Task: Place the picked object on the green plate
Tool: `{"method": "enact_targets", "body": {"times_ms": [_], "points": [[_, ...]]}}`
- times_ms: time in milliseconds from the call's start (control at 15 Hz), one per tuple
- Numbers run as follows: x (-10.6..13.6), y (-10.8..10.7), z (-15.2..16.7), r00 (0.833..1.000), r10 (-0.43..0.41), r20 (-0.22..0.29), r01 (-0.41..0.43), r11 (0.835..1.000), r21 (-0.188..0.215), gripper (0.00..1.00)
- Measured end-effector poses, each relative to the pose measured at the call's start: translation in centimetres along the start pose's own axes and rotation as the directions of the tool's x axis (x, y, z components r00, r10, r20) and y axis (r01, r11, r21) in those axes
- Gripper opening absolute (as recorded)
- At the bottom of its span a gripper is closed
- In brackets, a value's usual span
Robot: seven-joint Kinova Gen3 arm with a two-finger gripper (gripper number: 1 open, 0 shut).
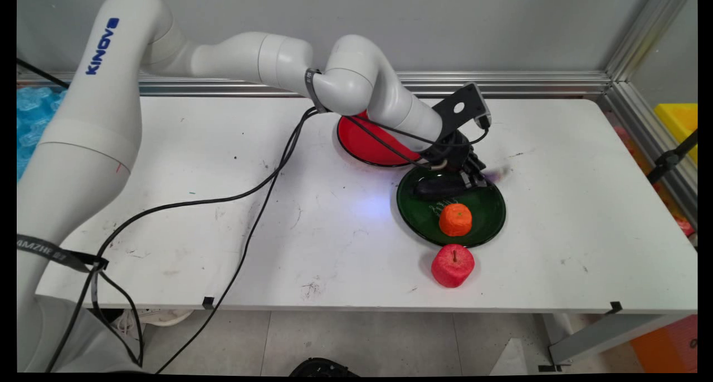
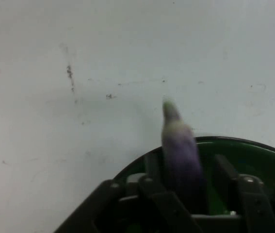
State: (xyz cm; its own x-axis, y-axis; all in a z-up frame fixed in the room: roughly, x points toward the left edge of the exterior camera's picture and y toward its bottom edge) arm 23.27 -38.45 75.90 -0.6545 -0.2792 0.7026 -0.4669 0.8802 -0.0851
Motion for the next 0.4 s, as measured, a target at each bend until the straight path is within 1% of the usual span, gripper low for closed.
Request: {"method": "enact_targets", "body": {"times_ms": [400], "points": [[0.0,-0.22,0.12,1.0,0.0,-0.005,0.0,1.0,0.001,1.0]]}}
